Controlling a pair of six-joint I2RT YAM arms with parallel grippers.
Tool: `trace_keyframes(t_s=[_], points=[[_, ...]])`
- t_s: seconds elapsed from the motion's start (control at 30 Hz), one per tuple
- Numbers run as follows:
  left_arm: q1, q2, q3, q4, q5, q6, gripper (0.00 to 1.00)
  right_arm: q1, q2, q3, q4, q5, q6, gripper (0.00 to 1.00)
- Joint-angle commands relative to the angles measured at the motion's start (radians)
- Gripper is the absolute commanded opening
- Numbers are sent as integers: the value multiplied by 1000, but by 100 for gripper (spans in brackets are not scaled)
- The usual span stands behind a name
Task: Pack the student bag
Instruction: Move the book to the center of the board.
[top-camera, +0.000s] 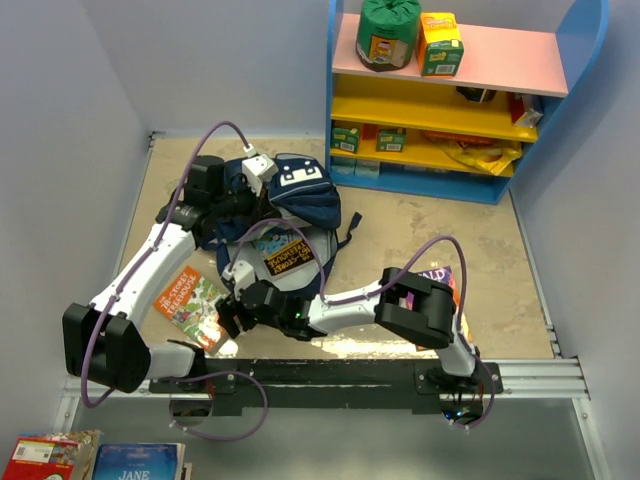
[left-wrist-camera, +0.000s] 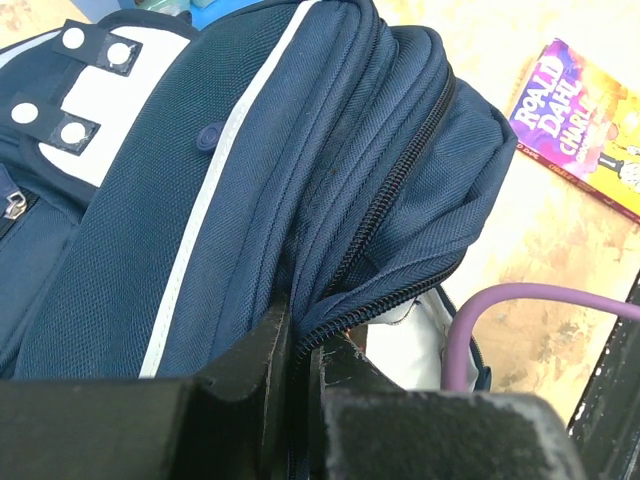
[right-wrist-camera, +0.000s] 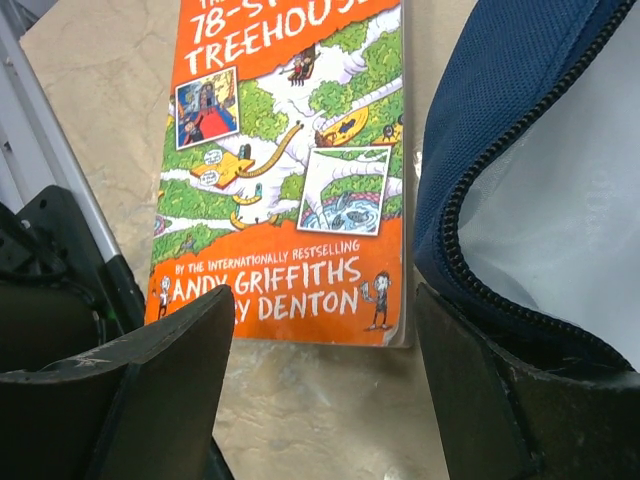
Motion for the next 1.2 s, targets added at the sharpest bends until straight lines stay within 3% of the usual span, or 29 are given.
trace_keyframes(t_s=[0.0,0.17,0.23,0.37,0.43,0.5,0.53,0.87,1.17], points=[[-5,-25,46,176,-8,20,0,-94,39,53,-22,188,-61,77],[-5,-34,29,178,-14,26,0,-94,103,91,-22,122,-16,72],[-5,-36,23,175,-14,29,0,-91,117,89,-28,95,-3,64],[-5,-40,33,153,-15,53,0,-84,111,36,-48,78,16,31],[-5,-43,36,147,-17,66,0,-79,105,16,-71,62,31,22],[-5,-48,36,141,-21,73,0,-76,93,-24,-72,55,45,2],[-5,-50,36,139,-21,75,0,-70,84,-39,-73,56,51,0],[-5,-40,6,194,-87,83,0,-71,-179,-309,-83,128,83,0],[-2,-5,22,307,-248,20,0,-173,-632,-506,-408,222,229,0]])
